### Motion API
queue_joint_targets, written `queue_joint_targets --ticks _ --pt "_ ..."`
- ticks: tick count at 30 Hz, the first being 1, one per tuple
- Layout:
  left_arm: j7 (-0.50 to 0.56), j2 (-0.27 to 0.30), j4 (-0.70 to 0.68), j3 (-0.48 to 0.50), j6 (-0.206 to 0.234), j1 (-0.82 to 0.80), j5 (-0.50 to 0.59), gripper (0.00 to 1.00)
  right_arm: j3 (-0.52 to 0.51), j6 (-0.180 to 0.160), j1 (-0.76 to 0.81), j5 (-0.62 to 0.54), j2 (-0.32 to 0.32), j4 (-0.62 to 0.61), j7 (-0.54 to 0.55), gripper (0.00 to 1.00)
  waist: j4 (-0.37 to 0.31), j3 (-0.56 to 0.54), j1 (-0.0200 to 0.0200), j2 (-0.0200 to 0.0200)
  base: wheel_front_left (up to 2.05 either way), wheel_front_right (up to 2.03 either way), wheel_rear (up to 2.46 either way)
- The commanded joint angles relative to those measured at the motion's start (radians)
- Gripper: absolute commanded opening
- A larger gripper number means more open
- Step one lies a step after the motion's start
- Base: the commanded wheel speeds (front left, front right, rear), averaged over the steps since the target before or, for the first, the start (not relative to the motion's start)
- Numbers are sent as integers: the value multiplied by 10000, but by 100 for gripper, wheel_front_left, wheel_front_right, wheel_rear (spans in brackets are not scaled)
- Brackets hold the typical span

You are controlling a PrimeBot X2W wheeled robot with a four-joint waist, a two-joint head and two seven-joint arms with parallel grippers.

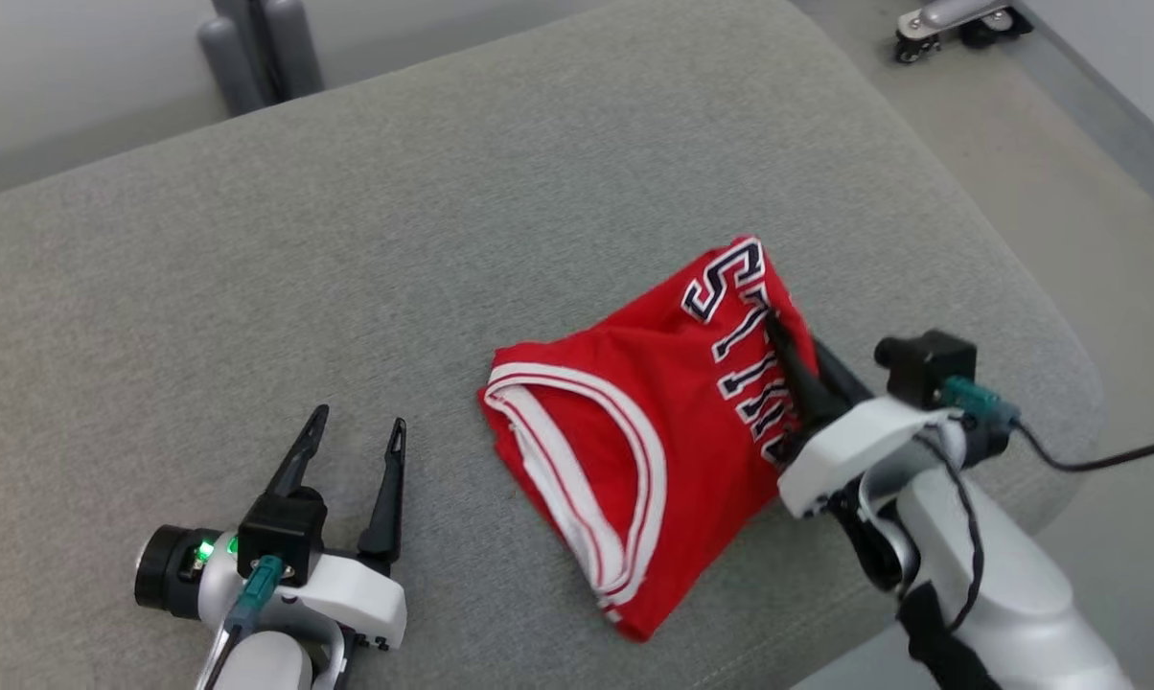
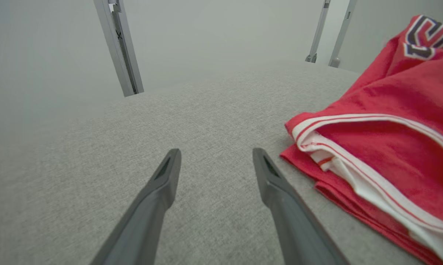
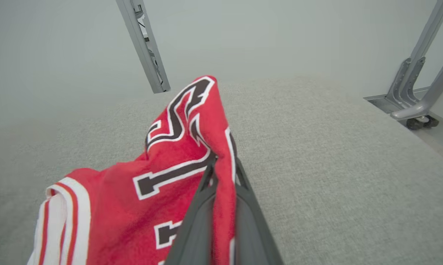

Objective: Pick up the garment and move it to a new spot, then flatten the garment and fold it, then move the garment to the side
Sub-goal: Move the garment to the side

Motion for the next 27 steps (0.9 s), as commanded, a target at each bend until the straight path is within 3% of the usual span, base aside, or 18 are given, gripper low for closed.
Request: queue_joint_targets --ticks 1,8,15,20,21,22,23,27 --pt "-17 150 -47 39 -22 -265 104 100 -394 -3 -510 -136 -93 217 -51 0 564 507 0 0 0 0 0" --pt "-17 311 -225 -114 -46 -701 286 100 -2097 -3 -2103 -1320 -1013 1460 -52 0 1582 1165 0 0 0 0 0" --pt "-8 334 -342 -340 -15 -1002 349 100 -5031 -3 -3173 -2753 -2787 2973 -51 0 2452 1550 0 0 0 0 0" --pt "-8 318 -376 -456 49 -1077 293 100 -6638 -3 -3237 -4016 -3362 3322 -51 0 2808 1608 0 0 0 0 0" --pt "-8 324 -369 -449 73 -1084 265 100 -6946 -3 -3246 -4227 -3380 3257 -51 25 2844 1631 0 0 0 0 0" --pt "-6 344 -362 -440 86 -1090 258 100 -7125 -3 -3255 -4490 -3303 3112 -51 95 2865 1653 0 0 0 0 0" --pt "-6 359 -349 -430 107 -1089 256 100 -7220 -1 -3245 -4751 -3202 2963 -51 100 2884 1674 0 0 0 0 0" --pt "-4 413 -263 -378 164 -1093 200 100 -8080 -3 -3181 -5404 -2809 1988 -50 100 2918 1704 0 0 0 0 0"
